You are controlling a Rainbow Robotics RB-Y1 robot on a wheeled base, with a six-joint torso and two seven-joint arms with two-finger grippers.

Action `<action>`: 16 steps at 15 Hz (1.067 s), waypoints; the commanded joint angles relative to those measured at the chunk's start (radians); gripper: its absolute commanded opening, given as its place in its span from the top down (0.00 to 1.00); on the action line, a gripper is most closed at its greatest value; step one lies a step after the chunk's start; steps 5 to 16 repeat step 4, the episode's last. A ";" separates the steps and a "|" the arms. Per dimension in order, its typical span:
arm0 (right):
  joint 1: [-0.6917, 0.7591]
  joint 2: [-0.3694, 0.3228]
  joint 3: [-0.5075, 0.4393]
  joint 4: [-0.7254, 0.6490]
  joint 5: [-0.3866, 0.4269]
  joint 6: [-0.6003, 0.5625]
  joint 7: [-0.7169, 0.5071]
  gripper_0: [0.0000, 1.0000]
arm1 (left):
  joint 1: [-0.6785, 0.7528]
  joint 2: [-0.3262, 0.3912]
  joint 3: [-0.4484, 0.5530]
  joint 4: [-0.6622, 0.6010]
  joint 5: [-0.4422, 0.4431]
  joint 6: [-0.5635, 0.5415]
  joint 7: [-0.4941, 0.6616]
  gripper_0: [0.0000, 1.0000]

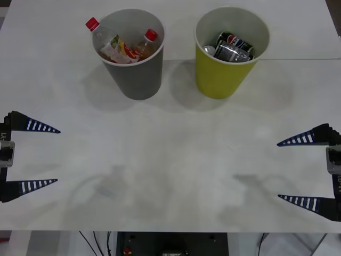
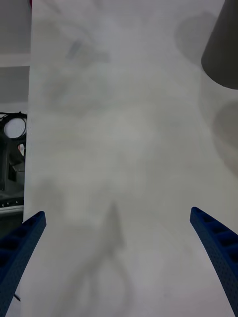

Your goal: Put the can into the green bin and the plastic bottle into the gray bin

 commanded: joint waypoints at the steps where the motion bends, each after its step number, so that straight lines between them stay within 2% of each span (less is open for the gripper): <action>1: 0.021 0.009 -0.001 0.000 0.003 0.002 0.012 0.00 | 0.000 0.000 0.000 0.000 0.000 0.000 0.000 0.00; 16: 0.021 0.009 -0.001 0.000 0.003 0.002 0.012 0.00 | 0.000 0.000 0.000 0.000 0.000 0.000 0.000 0.00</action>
